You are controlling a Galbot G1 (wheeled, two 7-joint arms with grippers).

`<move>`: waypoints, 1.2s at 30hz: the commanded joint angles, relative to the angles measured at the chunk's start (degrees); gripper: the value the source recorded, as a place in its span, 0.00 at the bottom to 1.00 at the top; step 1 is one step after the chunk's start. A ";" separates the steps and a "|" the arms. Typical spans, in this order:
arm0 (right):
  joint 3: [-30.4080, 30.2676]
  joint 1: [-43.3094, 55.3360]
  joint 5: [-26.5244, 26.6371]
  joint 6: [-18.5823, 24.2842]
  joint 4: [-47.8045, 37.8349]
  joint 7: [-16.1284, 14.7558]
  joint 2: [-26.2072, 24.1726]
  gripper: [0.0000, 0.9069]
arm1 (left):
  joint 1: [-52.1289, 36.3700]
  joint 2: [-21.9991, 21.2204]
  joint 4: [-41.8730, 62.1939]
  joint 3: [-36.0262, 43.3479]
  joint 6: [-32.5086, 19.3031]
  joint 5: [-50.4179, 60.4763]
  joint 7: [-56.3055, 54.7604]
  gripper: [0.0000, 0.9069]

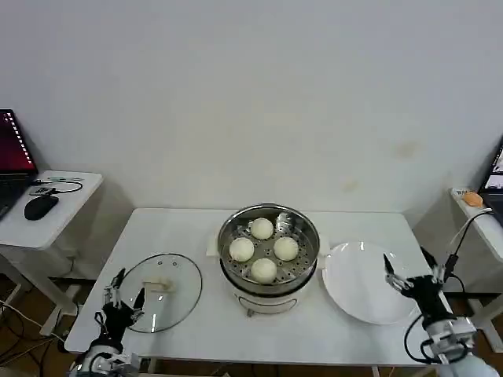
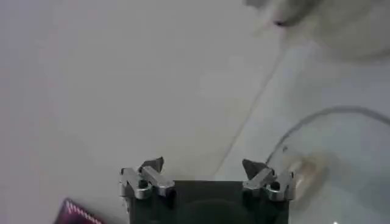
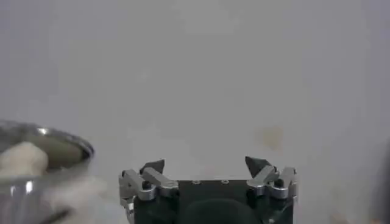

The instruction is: Take steamed baozi put them in steamer then cover it.

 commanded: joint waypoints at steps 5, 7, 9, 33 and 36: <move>4.99 -5.78 -1.40 2.92 1.46 0.45 6.69 1.00 | -8.94 2.07 12.75 5.44 -1.97 16.44 -2.76 1.00; 4.62 -5.89 -1.88 2.94 1.56 0.50 7.12 1.00 | -10.00 2.16 13.31 6.00 -1.81 16.30 -2.69 1.00; 4.22 -6.09 -2.24 3.08 1.48 0.49 7.53 1.00 | -11.35 2.31 14.19 6.62 -1.61 16.06 -2.58 1.00; 2.90 -7.27 -2.82 3.48 3.13 0.59 9.77 1.00 | -18.60 1.83 20.89 10.16 -0.66 15.32 -2.67 0.00; 2.13 -7.31 -2.92 3.51 3.15 0.77 9.80 1.00 | -18.09 1.38 20.55 9.85 -0.66 15.48 -2.94 0.00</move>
